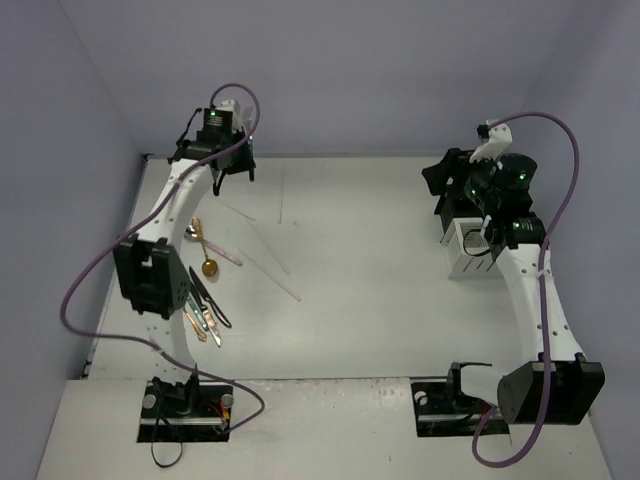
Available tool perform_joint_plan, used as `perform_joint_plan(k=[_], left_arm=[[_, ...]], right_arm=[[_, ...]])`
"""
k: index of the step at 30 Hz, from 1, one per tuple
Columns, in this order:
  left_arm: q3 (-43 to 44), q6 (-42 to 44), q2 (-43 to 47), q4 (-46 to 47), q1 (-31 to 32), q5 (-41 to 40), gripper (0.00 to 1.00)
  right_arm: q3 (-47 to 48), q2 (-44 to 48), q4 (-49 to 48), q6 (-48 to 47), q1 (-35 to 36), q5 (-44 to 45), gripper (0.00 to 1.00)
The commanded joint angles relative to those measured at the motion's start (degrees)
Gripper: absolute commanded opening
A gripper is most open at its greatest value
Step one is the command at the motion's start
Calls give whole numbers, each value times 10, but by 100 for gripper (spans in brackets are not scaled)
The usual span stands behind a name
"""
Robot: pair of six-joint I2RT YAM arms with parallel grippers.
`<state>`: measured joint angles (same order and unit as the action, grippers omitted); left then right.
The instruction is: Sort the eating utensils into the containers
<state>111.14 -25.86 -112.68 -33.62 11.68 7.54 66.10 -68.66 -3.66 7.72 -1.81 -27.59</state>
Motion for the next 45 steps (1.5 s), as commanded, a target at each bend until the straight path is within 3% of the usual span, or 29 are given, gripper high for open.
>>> perform_joint_plan(k=[1,7,11,23,40,44,45], left_arm=[[-57,21,152,83,6,66,0],[-265,20,326,206,15,162,0],[-306,1,352,209,20,224,0],[-290,69,355,139,134,145,0],[-305,102,348,127,170,115,0],[-305,108,348,126,175,112,0],[-304,110,349,126,176,110,0]], right_arm=[[54,-19,-32,73,33,-42,58],[96,-63,-103,201,72,-116,63],[112,-92,-156,263,97,-154,67],[154,-214,-155,250,256,-125,67],[214,-282,-148,254,282,-115,60],[220,-287,-148,255,284,-112,50],[221,-288,-148,254,284,-112,42]])
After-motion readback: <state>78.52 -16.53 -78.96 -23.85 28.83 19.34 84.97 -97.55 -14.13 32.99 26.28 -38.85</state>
